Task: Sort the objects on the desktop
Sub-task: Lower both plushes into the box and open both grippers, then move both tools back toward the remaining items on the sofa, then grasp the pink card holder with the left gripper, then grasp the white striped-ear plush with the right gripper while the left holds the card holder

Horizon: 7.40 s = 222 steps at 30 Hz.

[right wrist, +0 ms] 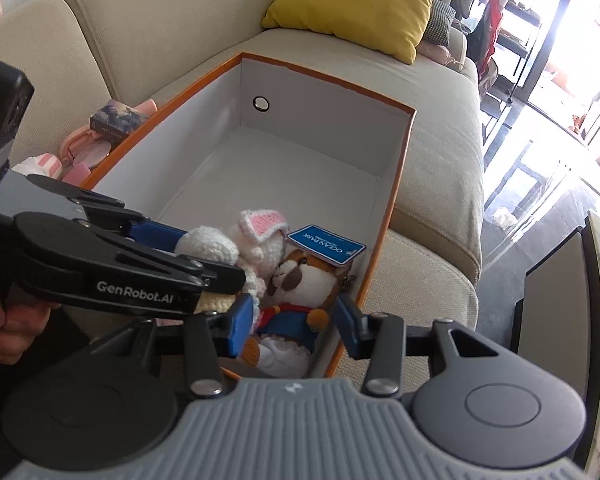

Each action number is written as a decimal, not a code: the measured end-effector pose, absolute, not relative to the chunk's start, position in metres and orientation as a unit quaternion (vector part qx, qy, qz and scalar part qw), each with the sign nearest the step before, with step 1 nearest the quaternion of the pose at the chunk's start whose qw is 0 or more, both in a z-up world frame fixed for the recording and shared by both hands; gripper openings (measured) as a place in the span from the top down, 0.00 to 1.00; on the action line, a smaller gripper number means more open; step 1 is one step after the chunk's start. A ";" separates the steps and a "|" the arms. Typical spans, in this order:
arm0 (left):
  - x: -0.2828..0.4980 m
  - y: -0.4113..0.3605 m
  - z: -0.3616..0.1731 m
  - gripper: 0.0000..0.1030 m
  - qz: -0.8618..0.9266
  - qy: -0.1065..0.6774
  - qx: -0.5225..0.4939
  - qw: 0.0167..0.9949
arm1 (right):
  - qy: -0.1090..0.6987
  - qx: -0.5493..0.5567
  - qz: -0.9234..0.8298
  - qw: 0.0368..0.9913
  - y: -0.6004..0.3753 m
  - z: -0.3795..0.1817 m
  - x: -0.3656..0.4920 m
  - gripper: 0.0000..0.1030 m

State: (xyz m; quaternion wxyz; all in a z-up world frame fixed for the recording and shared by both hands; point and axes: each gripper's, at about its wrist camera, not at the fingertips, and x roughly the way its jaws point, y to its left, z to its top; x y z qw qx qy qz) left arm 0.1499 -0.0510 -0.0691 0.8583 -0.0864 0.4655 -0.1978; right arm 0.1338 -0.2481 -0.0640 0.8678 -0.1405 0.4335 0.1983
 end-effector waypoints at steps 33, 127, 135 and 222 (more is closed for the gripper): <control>0.153 -0.060 -0.080 0.22 -0.180 0.516 -0.024 0.837 | 0.442 -0.075 0.175 0.877 -0.272 -0.061 0.145 0.66; 0.140 0.194 -0.116 0.46 0.043 0.554 -0.381 0.739 | 0.434 -0.249 0.397 0.769 -0.022 -0.104 0.191 0.89; 0.129 0.192 -0.074 0.66 -0.024 0.474 -0.375 0.796 | 0.447 -0.252 0.400 0.759 -0.017 -0.111 0.186 0.89; 0.054 0.203 -0.016 0.78 0.059 0.427 -0.233 0.872 | 0.468 -0.141 0.407 0.771 0.001 -0.100 0.160 0.73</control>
